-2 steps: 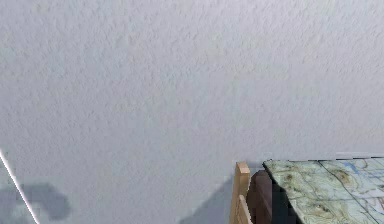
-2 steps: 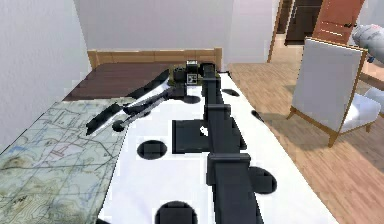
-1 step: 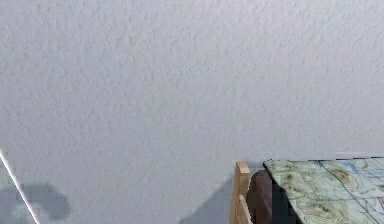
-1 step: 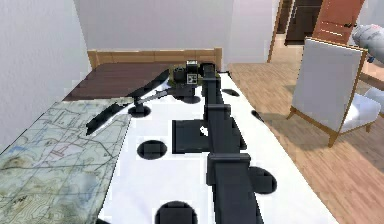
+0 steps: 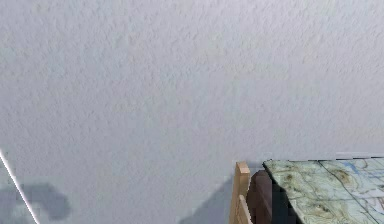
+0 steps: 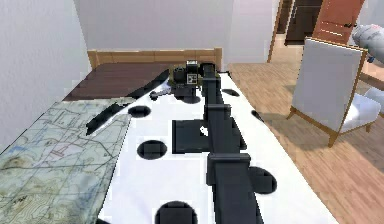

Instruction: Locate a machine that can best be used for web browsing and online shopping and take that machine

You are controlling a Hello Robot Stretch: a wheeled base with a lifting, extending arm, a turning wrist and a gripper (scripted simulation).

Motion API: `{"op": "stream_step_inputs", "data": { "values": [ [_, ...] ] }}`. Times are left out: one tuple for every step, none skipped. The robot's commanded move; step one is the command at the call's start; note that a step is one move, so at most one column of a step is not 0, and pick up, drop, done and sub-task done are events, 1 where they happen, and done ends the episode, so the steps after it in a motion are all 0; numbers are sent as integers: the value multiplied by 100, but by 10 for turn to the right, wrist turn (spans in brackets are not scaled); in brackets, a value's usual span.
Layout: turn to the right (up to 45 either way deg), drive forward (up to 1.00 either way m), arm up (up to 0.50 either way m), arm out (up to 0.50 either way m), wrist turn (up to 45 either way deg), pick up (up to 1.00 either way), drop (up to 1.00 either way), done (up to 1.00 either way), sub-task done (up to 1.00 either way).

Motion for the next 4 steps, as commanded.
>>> {"op": "stream_step_inputs", "data": {
  "values": [
    [0,0,-30,0,0,0,0,0,0],
    [0,0,0,0,0,100,0,0,0],
    [0,0,10,0,0,0,0,0,0],
    [0,0,0,0,0,0,0,100,0]
  ]
}}
